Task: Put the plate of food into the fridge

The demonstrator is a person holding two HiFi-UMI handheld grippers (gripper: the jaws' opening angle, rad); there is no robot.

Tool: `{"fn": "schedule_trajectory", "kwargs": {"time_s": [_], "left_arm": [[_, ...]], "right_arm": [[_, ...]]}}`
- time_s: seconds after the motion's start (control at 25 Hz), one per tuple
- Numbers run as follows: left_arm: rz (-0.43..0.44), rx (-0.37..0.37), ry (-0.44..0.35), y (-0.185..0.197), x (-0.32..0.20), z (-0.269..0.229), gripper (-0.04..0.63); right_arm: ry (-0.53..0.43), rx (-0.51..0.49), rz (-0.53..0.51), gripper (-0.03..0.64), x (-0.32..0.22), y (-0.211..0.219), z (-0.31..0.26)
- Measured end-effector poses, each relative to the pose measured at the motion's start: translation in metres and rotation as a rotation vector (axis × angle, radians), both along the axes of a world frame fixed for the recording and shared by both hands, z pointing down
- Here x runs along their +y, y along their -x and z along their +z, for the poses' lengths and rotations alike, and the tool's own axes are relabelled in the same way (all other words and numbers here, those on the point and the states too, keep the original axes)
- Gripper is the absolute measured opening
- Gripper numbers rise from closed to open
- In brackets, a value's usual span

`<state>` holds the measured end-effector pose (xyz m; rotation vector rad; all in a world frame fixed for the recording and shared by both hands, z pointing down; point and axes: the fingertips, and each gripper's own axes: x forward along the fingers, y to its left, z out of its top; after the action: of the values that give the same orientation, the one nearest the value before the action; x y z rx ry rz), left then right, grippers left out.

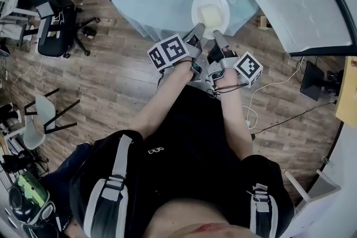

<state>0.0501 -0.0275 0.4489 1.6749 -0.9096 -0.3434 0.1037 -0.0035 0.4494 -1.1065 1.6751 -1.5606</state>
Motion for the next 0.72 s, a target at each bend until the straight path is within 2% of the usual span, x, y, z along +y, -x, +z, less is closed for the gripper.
{"fn": "schedule_trajectory", "kwargs": {"time_s": [0.2, 0.4, 0.72], "left_arm": [[0.003, -0.016, -0.011, -0.008, -0.016, -0.003, 0.028], [0.025, -0.029, 0.015, -0.017, -0.029, 0.007, 0.028], [0.049, -0.002, 0.058, -0.031, -0.067, 0.024, 0.031]], "right_arm": [[-0.017, -0.012, -0.002, 0.038, -0.016, -0.008, -0.002], [0.011, -0.044, 0.019, 0.038, -0.028, -0.015, 0.008], [0.046, -0.021, 0.046, 0.041, -0.065, -0.029, 0.022]]}}
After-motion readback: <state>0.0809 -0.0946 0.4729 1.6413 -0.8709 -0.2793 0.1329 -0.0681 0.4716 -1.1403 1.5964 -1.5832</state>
